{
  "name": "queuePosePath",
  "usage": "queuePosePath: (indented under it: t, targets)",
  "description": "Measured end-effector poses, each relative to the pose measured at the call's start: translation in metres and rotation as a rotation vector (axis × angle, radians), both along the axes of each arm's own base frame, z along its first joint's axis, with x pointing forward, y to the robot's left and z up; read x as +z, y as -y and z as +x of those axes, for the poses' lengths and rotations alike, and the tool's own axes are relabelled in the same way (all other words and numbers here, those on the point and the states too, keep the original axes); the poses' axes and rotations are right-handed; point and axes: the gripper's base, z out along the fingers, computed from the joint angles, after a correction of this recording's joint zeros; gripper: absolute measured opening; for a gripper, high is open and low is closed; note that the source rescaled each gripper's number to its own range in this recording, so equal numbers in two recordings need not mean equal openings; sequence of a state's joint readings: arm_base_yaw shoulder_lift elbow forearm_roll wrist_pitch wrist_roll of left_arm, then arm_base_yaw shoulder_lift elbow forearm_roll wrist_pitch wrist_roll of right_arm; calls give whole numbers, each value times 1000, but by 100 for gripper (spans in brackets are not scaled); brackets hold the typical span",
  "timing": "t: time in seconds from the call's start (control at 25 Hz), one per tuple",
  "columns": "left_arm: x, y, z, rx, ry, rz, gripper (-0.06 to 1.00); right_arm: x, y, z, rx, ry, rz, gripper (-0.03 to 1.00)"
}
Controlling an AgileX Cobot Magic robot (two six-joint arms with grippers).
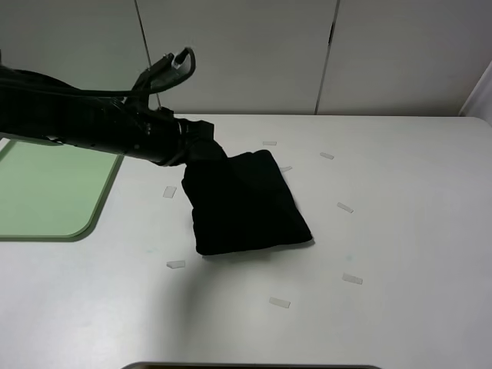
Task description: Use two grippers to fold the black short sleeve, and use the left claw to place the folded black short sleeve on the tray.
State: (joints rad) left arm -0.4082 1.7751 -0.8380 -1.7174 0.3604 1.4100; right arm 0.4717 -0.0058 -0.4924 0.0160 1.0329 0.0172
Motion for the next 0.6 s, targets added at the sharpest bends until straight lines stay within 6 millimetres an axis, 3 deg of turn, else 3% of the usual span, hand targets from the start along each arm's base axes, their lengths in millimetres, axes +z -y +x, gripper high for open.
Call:
queuePosePath:
  t: [0.16, 0.6]
  targets:
    - [-10, 7, 11, 44, -93, -58, 3, 0, 0, 0, 0, 0, 0, 100]
    - [-6, 11, 18, 111, -166, -126, 3, 0, 0, 0, 0, 0, 0, 100]
